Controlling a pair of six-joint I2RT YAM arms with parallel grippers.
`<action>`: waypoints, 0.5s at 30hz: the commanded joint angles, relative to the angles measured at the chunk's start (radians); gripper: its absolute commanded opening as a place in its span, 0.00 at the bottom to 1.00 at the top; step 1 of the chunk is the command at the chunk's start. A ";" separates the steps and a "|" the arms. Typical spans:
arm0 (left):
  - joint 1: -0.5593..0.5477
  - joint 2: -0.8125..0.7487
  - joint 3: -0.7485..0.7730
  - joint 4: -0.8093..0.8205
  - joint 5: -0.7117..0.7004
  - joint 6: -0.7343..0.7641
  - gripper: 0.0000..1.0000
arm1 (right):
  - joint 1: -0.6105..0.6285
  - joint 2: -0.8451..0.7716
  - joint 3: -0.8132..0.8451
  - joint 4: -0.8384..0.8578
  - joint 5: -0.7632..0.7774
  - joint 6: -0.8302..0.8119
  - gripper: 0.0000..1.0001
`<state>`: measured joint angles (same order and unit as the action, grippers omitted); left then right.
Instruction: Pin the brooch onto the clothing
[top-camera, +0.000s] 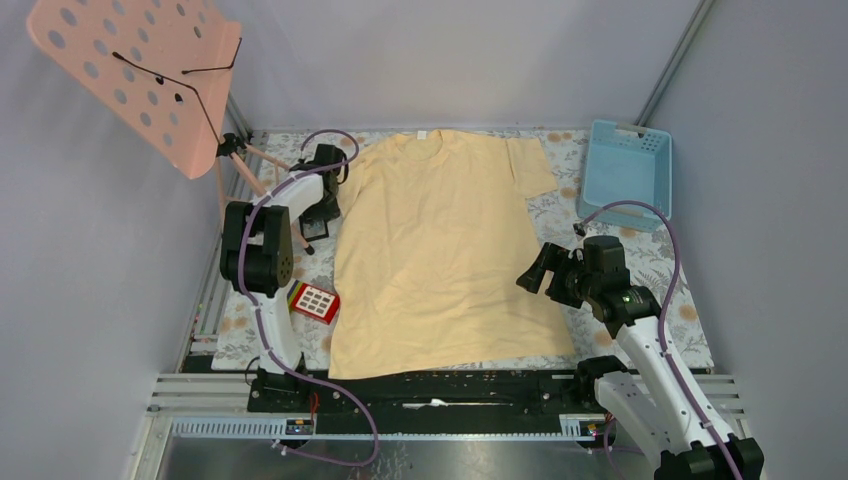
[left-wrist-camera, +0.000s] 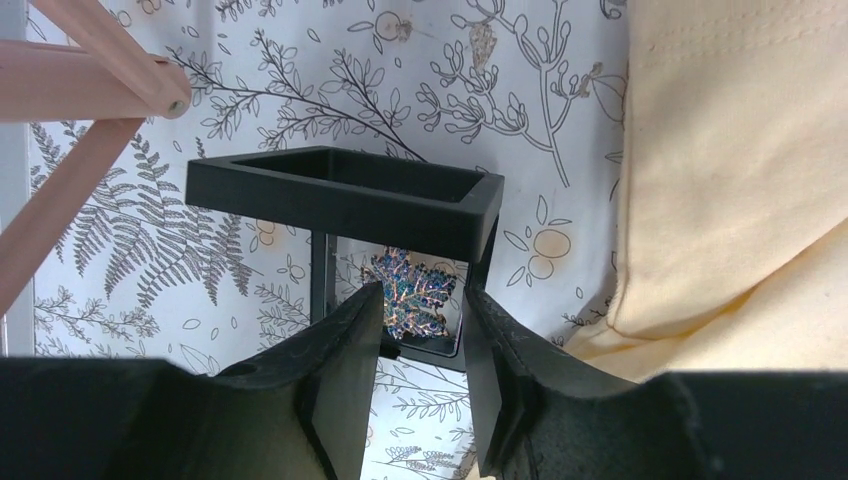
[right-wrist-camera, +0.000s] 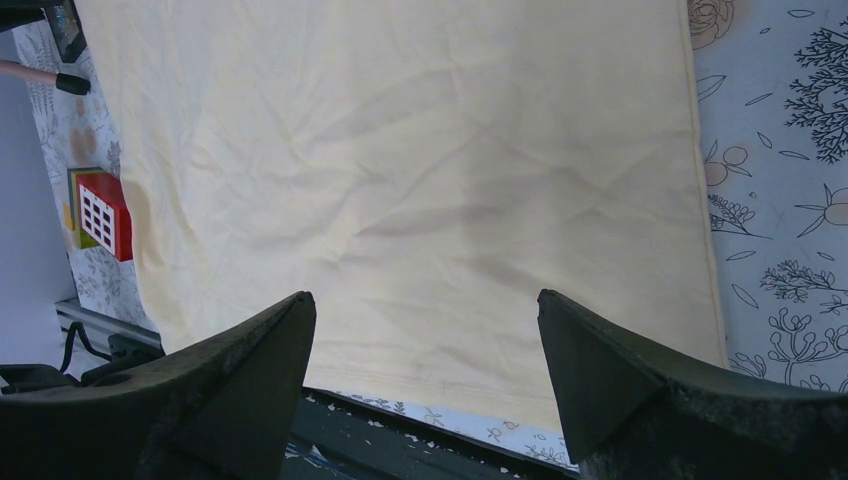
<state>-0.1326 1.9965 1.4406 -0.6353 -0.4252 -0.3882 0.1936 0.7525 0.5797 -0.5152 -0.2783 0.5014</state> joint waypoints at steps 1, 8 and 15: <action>0.002 0.023 0.063 -0.011 -0.054 0.015 0.41 | 0.005 0.006 0.021 0.010 0.013 -0.010 0.89; 0.002 0.052 0.094 -0.035 -0.046 0.029 0.40 | 0.005 -0.003 0.020 0.006 0.013 -0.009 0.89; 0.004 0.065 0.105 -0.048 -0.059 0.030 0.39 | 0.004 -0.007 0.016 0.002 0.014 -0.010 0.89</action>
<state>-0.1322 2.0510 1.5047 -0.6781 -0.4503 -0.3679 0.1936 0.7551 0.5797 -0.5148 -0.2783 0.5018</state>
